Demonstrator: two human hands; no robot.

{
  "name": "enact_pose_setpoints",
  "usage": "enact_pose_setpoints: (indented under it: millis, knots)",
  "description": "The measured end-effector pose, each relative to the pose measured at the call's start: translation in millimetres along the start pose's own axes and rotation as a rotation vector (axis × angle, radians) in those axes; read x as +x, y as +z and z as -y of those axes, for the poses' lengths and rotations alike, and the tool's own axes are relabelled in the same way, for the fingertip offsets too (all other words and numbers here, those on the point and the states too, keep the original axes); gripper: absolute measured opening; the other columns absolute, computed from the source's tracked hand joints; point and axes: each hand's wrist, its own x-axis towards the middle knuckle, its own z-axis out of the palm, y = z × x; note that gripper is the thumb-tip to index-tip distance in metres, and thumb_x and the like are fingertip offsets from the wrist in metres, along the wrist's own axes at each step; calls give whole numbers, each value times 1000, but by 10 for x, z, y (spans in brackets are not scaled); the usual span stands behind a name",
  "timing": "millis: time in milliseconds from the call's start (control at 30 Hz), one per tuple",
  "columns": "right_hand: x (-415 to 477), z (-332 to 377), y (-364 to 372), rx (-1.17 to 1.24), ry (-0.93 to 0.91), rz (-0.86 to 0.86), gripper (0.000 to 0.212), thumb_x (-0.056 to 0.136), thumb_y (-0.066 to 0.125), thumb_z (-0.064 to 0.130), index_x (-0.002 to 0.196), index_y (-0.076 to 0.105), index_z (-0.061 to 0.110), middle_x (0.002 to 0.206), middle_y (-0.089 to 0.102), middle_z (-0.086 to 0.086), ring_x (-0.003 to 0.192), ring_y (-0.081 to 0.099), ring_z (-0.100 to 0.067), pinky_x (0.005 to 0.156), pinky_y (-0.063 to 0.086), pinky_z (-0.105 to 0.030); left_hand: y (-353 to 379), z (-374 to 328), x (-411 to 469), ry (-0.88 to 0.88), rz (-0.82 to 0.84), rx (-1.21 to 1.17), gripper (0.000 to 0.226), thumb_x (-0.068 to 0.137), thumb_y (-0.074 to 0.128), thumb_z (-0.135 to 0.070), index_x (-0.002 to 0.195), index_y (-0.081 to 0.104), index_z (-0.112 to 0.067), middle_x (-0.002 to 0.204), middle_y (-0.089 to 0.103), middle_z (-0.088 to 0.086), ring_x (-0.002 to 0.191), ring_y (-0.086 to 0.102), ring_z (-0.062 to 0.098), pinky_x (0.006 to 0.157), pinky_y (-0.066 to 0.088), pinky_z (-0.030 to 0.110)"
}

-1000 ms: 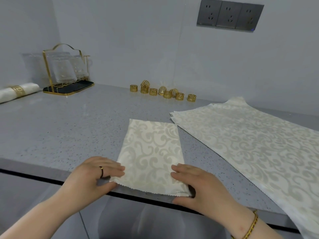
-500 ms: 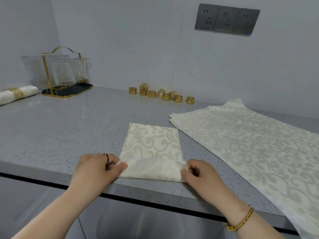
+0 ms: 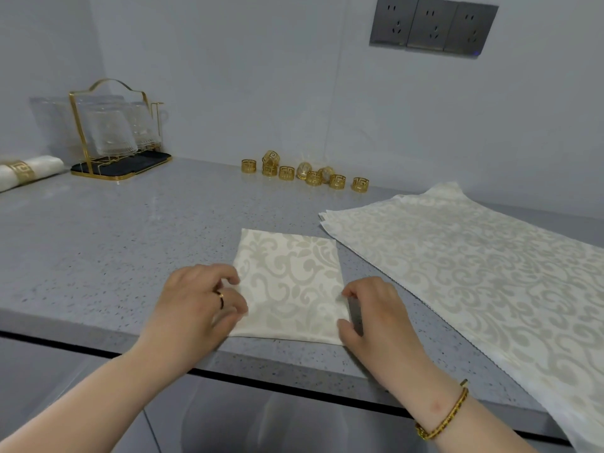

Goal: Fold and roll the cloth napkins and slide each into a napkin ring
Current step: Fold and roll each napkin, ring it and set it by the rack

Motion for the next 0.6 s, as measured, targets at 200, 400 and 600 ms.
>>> enact_pose_setpoints:
  millis: [200,400,600]
  knots:
    - [154,-132,-9,-37,-422,109,23,68,40,12,63,62,15,68,63,5,75,43,-8,68,36,-22,32,57,52,225,146,-54,29,72,46,-25,67,74,-23,67,68,-16,76,48,3,76,34,16]
    - [194,-360,-173,265,-213,397,51,67,44,53,98,68,21,98,54,28,98,50,5,87,36,-4,21,186,27,132,250,-262,49,80,38,-70,88,71,-33,89,56,-40,91,54,-6,89,32,5]
    - [208,-412,-100,220,-235,362,47,69,36,46,98,62,19,95,49,20,97,45,0,87,37,-11,79,294,158,118,267,-258,42,60,59,-51,100,63,-37,87,48,-53,94,53,-10,87,34,2]
